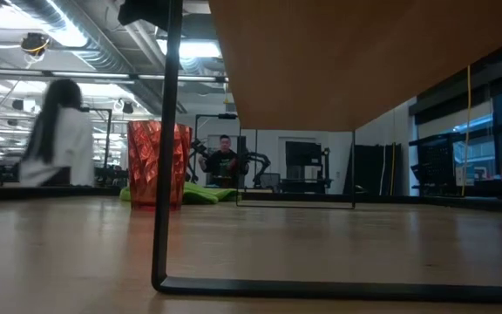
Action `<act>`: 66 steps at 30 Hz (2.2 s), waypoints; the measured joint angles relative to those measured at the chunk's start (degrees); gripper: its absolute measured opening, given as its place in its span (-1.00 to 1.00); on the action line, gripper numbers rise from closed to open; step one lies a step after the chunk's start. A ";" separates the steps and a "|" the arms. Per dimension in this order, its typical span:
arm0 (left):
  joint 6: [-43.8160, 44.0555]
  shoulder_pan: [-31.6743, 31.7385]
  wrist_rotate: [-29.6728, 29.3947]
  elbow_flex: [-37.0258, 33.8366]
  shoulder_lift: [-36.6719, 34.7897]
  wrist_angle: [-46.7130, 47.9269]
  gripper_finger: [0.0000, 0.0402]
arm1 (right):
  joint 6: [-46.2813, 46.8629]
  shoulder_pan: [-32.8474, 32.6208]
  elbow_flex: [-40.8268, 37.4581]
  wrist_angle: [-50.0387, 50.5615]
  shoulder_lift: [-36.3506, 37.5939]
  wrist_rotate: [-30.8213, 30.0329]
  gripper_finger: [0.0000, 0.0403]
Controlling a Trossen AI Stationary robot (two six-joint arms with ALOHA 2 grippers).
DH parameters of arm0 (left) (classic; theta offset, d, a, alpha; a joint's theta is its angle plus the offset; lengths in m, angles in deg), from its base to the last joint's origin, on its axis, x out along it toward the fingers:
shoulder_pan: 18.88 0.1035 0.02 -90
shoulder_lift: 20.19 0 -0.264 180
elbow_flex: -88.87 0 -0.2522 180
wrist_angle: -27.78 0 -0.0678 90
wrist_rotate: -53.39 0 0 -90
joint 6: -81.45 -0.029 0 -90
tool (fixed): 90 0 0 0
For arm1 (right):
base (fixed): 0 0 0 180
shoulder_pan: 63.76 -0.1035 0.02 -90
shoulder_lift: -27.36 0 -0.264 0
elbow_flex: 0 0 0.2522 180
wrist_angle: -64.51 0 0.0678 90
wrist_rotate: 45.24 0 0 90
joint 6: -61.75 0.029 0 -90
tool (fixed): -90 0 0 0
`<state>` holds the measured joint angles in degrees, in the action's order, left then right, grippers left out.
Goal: Stack small to large cups/mugs on shelf
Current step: Put the orange mug on the shelf
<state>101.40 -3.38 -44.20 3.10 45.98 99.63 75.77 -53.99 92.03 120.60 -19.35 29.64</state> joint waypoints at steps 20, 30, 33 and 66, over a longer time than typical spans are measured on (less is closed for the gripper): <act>-4.12 -1.55 -3.48 -5.87 -1.23 2.75 -0.46 | 37.47 -10.36 0.75 39.30 -5.79 36.38 -0.93; -5.58 -1.37 2.85 -15.66 -5.02 -9.12 -0.46 | 52.19 -21.03 -27.99 16.22 18.85 26.40 -0.93; -5.58 -1.37 3.84 -16.81 -5.50 -9.21 -0.46 | 54.76 -22.19 -35.15 13.63 23.53 28.80 -0.93; -21.76 -1.39 -4.28 -16.90 -5.79 -17.80 -0.46 | 15.98 -20.64 -31.49 22.58 4.20 31.26 -0.75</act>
<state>79.64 -4.77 -48.48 -13.80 40.19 81.83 91.76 -74.63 60.54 143.17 -15.15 60.90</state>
